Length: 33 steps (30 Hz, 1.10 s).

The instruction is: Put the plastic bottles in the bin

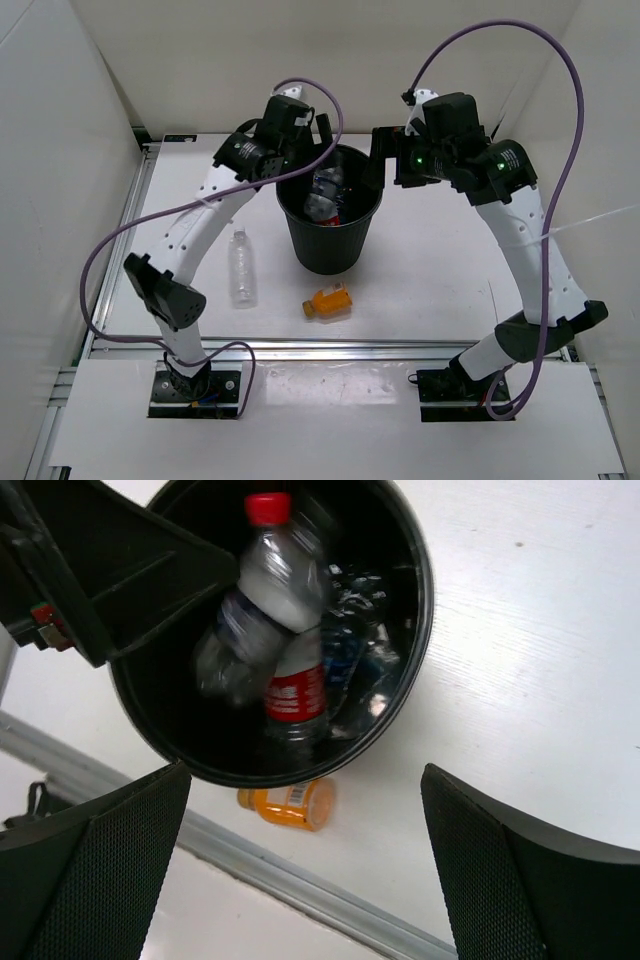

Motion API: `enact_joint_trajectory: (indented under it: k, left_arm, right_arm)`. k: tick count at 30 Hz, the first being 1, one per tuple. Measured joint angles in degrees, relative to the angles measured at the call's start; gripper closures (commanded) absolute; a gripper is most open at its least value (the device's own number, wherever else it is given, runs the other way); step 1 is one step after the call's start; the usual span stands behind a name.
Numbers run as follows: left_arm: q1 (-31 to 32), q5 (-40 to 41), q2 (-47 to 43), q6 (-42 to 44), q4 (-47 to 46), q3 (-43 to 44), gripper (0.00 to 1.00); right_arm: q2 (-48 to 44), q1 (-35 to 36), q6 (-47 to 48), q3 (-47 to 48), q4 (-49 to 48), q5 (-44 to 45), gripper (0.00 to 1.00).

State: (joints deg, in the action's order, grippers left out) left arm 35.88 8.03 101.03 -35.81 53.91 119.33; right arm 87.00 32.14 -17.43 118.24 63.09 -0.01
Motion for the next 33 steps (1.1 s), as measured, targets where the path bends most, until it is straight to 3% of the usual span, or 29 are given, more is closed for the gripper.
enact_joint_trajectory:
  k: [4, 11, 15, 22, 28, 33]
  left_arm:
    - [-1.9, 3.9, 0.4, 1.5, 2.4, 0.1, 0.00]
    - [-17.2, 14.4, -30.0, -4.1, -6.9, -35.3, 0.00]
    - [-22.0, 12.8, -38.8, -7.3, -10.6, -51.1, 0.00]
    - [-24.2, 4.0, -32.3, -4.6, -15.6, -67.0, 0.00]
    - [-24.1, 0.0, -26.7, -0.9, -20.2, -68.3, 0.00]
    - [-24.1, -2.0, -16.1, 0.7, -22.5, -68.3, 0.03]
  right_arm:
    - [-1.1, -0.2, -0.1, -0.7, -0.1, 3.5, 0.00]
    - [-4.2, -1.5, -0.2, -3.8, 0.5, 5.9, 0.00]
    - [-4.1, -1.9, -0.2, -4.7, 0.4, 5.6, 0.00]
    - [-3.4, -2.1, -0.4, -4.8, 0.6, 2.8, 0.00]
    - [-1.3, -2.1, -0.6, -4.8, 0.6, 0.0, 0.00]
    - [-0.7, -2.1, -0.6, -4.8, 0.6, -1.7, 0.00]
